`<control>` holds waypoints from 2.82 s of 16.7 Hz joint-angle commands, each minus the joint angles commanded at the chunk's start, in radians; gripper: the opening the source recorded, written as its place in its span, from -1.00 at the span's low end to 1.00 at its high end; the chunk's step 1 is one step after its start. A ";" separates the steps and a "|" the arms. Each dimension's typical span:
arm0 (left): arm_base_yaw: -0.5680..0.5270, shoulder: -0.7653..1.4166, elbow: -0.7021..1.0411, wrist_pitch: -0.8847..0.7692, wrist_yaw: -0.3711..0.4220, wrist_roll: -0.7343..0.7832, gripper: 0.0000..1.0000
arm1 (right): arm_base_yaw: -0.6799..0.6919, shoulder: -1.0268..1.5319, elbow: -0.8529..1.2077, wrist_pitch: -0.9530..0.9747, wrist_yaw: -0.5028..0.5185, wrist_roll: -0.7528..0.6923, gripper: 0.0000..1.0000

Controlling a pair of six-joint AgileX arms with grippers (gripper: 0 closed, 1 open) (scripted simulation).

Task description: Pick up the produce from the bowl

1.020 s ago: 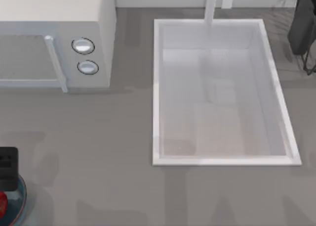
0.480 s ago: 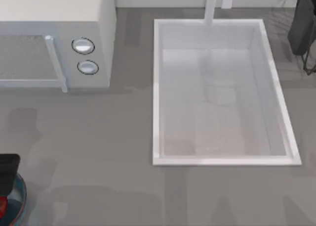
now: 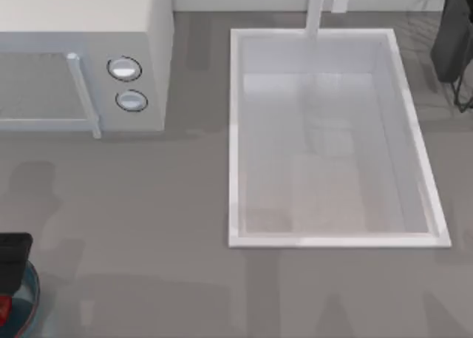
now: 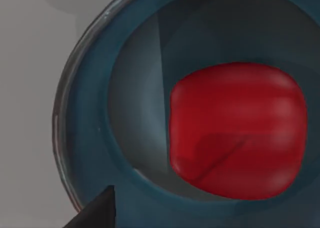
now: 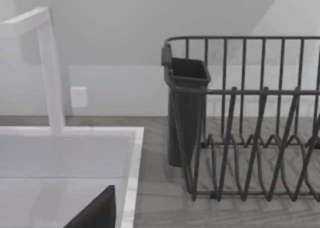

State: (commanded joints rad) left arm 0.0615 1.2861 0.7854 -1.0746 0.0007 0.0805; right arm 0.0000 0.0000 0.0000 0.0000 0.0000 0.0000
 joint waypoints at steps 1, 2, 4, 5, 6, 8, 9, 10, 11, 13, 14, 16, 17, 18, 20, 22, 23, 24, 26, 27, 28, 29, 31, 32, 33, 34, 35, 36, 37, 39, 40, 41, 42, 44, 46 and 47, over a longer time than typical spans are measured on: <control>0.001 0.017 -0.020 0.034 0.000 0.001 1.00 | 0.000 0.000 0.000 0.000 0.000 0.000 1.00; 0.001 0.037 -0.044 0.078 0.000 0.001 1.00 | 0.000 0.000 0.000 0.000 0.000 0.000 1.00; 0.003 0.086 -0.100 0.195 0.000 0.003 1.00 | 0.000 0.000 0.000 0.000 0.000 0.000 1.00; 0.004 0.112 -0.130 0.260 0.000 0.004 1.00 | 0.000 0.000 0.000 0.000 0.000 0.000 1.00; 0.005 0.137 -0.161 0.323 0.000 0.005 1.00 | 0.000 0.000 0.000 0.000 0.000 0.000 1.00; 0.007 0.183 -0.217 0.425 -0.001 0.007 1.00 | 0.000 0.000 0.000 0.000 0.000 0.000 1.00; 0.008 0.202 -0.239 0.460 -0.001 0.008 1.00 | 0.000 0.000 0.000 0.000 0.000 0.000 1.00; 0.008 0.217 -0.255 0.484 -0.001 0.008 1.00 | 0.000 0.000 0.000 0.000 0.000 0.000 1.00; 0.009 0.226 -0.265 0.497 -0.001 0.009 1.00 | 0.000 0.000 0.000 0.000 0.000 0.000 1.00; 0.009 0.228 -0.267 0.500 -0.001 0.009 1.00 | 0.000 0.000 0.000 0.000 0.000 0.000 1.00; 0.009 0.228 -0.267 0.500 -0.001 0.009 1.00 | 0.000 0.000 0.000 0.000 0.000 0.000 1.00; 0.009 0.228 -0.267 0.500 -0.001 0.009 0.85 | 0.000 0.000 0.000 0.000 0.000 0.000 1.00; 0.009 0.228 -0.267 0.500 -0.001 0.009 0.70 | 0.000 0.000 0.000 0.000 0.000 0.000 1.00; 0.009 0.228 -0.267 0.500 -0.001 0.009 0.55 | 0.000 0.000 0.000 0.000 0.000 0.000 1.00; 0.009 0.228 -0.267 0.500 -0.001 0.009 0.25 | 0.000 0.000 0.000 0.000 0.000 0.000 1.00; 0.009 0.228 -0.267 0.500 -0.001 0.009 -0.06 | 0.000 0.000 0.000 0.000 0.000 0.000 1.00; 0.009 0.228 -0.267 0.500 -0.001 0.009 -0.21 | 0.000 0.000 0.000 0.000 0.000 0.000 1.00; 0.009 0.228 -0.267 0.500 -0.001 0.009 -0.36 | 0.000 0.000 0.000 0.000 0.000 0.000 1.00; 0.009 0.228 -0.267 0.500 -0.001 0.009 -0.66 | 0.000 0.000 0.000 0.000 0.000 0.000 1.00; 0.009 0.228 -0.267 0.500 -0.001 0.009 -0.81 | 0.000 0.000 0.000 0.000 0.000 0.000 1.00; 0.009 0.228 -0.267 0.500 -0.001 0.009 -0.96 | 0.000 0.000 0.000 0.000 0.000 0.000 1.00; 0.009 0.228 -0.267 0.500 -0.001 0.009 -1.00 | 0.000 0.000 0.000 0.000 0.000 0.000 1.00; 0.009 0.228 -0.267 0.500 -0.001 0.009 -1.00 | 0.000 0.000 0.000 0.000 0.000 0.000 1.00; 0.009 0.228 -0.267 0.500 -0.001 0.009 -1.00 | 0.000 0.000 0.000 0.000 0.000 0.000 1.00; 0.009 0.228 -0.267 0.500 -0.001 0.009 -1.00 | 0.000 0.000 0.000 0.000 0.000 0.000 1.00; 0.009 0.228 -0.267 0.500 -0.001 0.009 -1.00 | 0.000 0.000 0.000 0.000 0.000 0.000 1.00; 0.009 0.228 -0.267 0.500 -0.001 0.009 -1.00 | 0.000 0.000 0.000 0.000 0.000 0.000 1.00; 0.009 0.228 -0.267 0.500 -0.001 0.009 -1.00 | 0.000 0.000 0.000 0.000 0.000 0.000 1.00; 0.011 0.118 -0.195 0.383 0.040 0.017 -1.00 | 0.000 0.000 0.000 0.000 0.000 0.000 1.00; 0.011 0.119 -0.182 0.370 0.040 0.017 -1.00 | 0.000 0.000 0.000 0.000 0.000 0.000 1.00; 0.011 0.122 -0.159 0.347 0.040 0.017 -1.00 | 0.000 0.000 0.000 0.000 0.000 0.000 1.00; 0.010 0.125 -0.126 0.313 0.040 0.017 -1.00 | 0.000 0.000 0.000 0.000 0.000 0.000 1.00; 0.010 0.128 -0.083 0.270 0.040 0.016 -1.00 | 0.000 0.000 0.000 0.000 0.000 0.000 1.00; 0.008 0.133 0.035 0.150 0.040 0.015 -1.00 | 0.000 0.000 0.000 0.000 0.000 0.000 1.00; 0.006 0.133 0.180 -0.006 0.040 0.012 -1.00 | 0.000 0.000 0.000 0.000 0.000 0.000 1.00; 0.005 0.131 0.258 -0.090 0.040 0.011 -1.00 | 0.000 0.000 0.000 0.000 0.000 0.000 1.00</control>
State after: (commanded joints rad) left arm 0.0661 1.4175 1.0431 -1.1649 0.0409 0.0916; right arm 0.0000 0.0000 0.0000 0.0000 0.0000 0.0000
